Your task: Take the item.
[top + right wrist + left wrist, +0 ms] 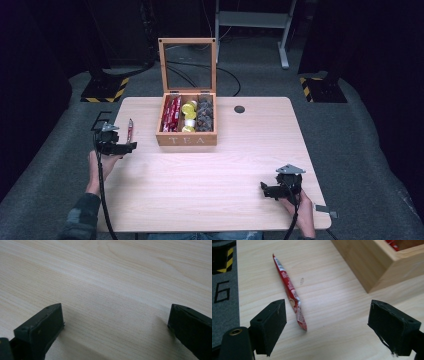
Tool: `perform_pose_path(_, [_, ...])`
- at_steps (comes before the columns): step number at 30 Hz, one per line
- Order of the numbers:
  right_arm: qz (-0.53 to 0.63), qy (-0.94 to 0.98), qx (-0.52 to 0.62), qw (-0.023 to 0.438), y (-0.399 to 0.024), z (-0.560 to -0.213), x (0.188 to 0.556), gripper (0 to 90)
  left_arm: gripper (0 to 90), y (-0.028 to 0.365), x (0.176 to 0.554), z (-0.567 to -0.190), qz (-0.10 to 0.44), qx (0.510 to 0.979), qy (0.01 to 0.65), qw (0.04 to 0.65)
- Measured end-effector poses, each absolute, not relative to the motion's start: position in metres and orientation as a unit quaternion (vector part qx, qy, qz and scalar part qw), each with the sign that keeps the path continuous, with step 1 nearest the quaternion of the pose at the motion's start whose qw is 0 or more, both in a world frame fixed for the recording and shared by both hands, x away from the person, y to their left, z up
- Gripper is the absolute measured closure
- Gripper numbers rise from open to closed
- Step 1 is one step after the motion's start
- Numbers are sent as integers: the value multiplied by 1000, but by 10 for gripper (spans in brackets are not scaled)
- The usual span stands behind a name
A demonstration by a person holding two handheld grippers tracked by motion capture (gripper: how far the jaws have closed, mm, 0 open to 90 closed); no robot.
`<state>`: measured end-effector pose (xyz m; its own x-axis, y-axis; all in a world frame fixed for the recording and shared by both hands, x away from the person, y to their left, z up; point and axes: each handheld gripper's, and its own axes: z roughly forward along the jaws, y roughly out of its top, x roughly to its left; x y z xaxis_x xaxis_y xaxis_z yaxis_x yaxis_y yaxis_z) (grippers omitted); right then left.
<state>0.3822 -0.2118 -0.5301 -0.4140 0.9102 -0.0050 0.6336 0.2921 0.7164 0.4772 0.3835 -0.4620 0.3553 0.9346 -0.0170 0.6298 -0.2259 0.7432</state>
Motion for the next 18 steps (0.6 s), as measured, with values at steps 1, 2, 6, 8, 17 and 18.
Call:
perform_pose_path(1, [326, 775, 498, 212, -212, -530, 382, 0, 147, 382, 474, -460, 229, 752, 517, 339])
perform_pose_path(2, [326, 775, 498, 212, -212, -530, 382, 0, 140, 380, 470, -458, 229, 754, 514, 339])
perform_pose_path(6, [326, 775, 498, 212, -212, -530, 382, 0, 122, 375, 458, -454, 229, 757, 507, 343])
perform_pose_path(8, [326, 775, 498, 212, -212, -530, 382, 0, 115, 373, 452, -452, 232, 759, 502, 344])
perform_pose_path(17, [326, 775, 499, 213, -212, -530, 382, 0, 106, 370, 421, -451, 242, 762, 490, 348])
perform_pose_path(18, [326, 775, 499, 213, -212, -530, 382, 0, 106, 370, 421, -451, 242, 762, 490, 348])
